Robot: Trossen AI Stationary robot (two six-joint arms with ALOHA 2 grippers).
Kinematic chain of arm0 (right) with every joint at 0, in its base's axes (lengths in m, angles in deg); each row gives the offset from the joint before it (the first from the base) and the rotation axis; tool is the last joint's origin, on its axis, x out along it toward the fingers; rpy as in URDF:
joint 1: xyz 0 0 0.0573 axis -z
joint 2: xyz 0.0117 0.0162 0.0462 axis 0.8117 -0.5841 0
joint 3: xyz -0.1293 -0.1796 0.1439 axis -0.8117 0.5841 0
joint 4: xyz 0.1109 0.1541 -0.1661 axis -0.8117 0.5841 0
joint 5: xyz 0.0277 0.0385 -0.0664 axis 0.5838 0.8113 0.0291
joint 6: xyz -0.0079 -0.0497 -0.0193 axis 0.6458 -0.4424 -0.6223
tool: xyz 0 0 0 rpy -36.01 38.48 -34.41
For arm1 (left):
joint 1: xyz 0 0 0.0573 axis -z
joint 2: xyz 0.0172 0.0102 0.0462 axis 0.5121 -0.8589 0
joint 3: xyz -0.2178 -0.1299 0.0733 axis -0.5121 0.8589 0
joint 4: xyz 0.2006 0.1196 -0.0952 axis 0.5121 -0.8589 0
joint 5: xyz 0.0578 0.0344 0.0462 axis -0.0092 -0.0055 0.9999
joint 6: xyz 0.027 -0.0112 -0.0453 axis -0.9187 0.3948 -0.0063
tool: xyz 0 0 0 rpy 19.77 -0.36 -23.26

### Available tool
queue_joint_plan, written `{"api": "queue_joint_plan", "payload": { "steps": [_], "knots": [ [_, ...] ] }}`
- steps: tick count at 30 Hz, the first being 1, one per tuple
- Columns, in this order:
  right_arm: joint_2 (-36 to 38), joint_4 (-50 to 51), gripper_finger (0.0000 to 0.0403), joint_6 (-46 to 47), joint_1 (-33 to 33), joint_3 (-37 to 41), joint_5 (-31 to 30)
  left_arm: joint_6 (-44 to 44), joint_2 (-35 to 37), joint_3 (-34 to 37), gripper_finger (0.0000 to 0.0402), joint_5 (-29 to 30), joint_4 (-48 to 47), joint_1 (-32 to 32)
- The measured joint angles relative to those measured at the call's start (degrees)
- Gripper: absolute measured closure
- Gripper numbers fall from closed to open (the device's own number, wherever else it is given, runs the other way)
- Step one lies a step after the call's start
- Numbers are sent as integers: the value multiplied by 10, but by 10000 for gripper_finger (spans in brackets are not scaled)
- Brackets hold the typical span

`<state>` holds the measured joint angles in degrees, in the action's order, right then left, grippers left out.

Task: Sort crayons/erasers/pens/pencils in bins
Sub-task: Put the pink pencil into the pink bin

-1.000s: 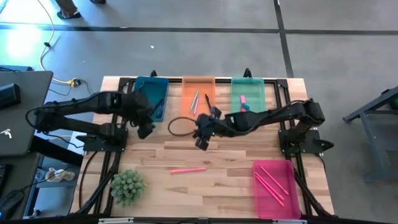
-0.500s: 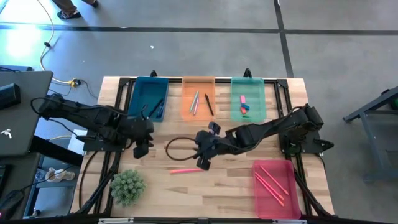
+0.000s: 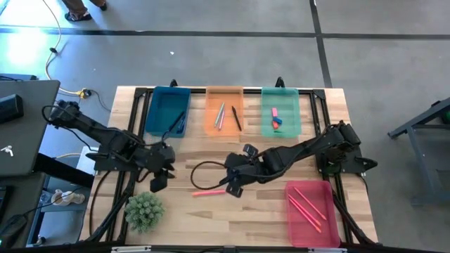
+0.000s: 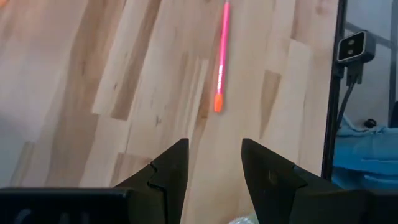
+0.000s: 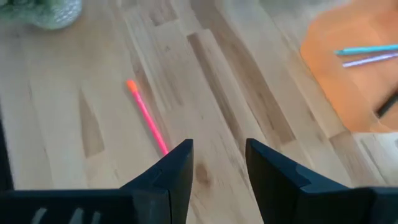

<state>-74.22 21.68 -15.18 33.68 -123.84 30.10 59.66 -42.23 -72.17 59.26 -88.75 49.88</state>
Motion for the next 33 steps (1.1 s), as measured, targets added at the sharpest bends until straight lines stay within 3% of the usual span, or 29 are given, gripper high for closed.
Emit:
{"api": "queue_joint_plan", "payload": {
  "steps": [6, 15, 25, 33],
  "knots": [
    [1, 20, 263, 34, -9, 0, -16, -20, -55, 0, 255, 9, 53, 14],
    [28, 91, 263, 54, -7, 0, -73, -32, -155, 0, 208, 3, 142, 17],
    [104, 127, 263, 81, 11, 0, -92, -30, -274, -2, 214, 5, 195, 17],
    [117, 132, 263, 84, 16, 0, -91, -24, -354, -4, 214, 16, 215, 17]
  ]
}}
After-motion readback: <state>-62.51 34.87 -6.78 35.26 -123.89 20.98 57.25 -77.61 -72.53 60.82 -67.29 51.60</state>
